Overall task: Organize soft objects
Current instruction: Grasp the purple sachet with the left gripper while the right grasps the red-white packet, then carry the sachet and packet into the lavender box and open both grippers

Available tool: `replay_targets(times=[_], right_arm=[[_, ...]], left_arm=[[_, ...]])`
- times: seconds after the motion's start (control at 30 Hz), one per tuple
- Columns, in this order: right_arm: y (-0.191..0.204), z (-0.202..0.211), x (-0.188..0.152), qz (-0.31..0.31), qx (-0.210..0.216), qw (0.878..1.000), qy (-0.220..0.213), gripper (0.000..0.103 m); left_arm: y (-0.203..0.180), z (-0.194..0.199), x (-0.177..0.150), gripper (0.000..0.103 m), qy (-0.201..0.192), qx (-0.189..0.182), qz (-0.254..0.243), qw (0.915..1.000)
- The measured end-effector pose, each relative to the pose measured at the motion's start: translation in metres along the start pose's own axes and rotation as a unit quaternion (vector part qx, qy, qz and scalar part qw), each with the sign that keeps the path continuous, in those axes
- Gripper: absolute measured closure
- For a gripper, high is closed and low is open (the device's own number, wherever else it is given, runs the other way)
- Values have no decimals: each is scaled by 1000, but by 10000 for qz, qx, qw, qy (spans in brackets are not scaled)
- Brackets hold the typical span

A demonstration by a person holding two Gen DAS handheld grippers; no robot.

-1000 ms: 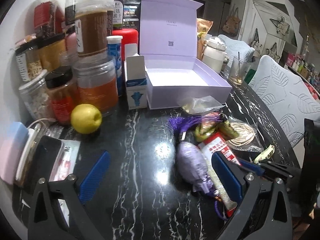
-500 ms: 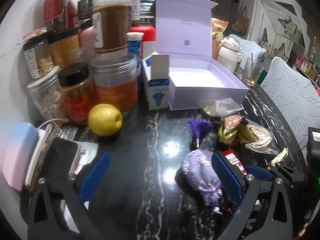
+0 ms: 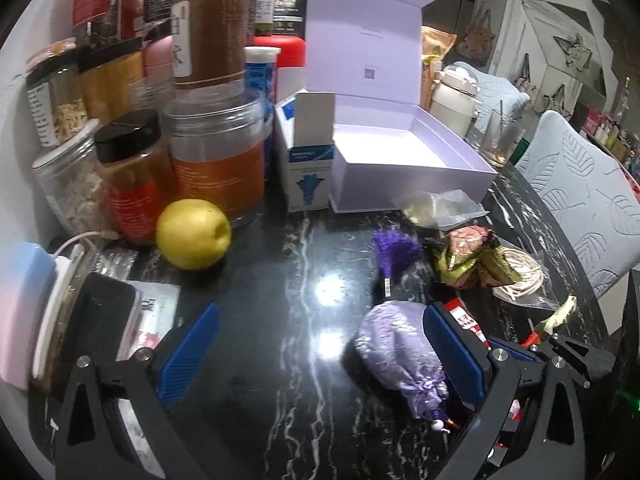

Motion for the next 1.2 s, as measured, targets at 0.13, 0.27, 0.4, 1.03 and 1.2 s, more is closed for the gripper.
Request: replay_targets(times=[0.13,0.27,0.4,1.03,1.2], right_arm=[[-16,5,0,-405,103,9991,-115,60],[-29,18,2,-649,289,9971,-269,60],[-39,32,3,-792,377,9951,-452,60],[-64,47,-7,-1124,516,9904,-623,60],[-64,49,-10,-1143,528,9899,-649,60]], left_arm=[[-8,-1,1,0,-5,-307,-71,9995],[-19,-6,1,0,91,-365,-195,9991],[-27,-16,0,0,254,-399,-278,9985],[-48,-43,-19,47,502,88,-453,9977],[-46,-35,-18,52,427,13,-410,9982]])
Point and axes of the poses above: each gripper's, at about its wrist camera, not at the fingertips, and z roughly against the way its jaws point, y to its left, x to its top, the point moved 2 cm from there along -z, roughly the way its jaws point, and after that the axes turned 9 degrees about y, right-handed, at the moved point
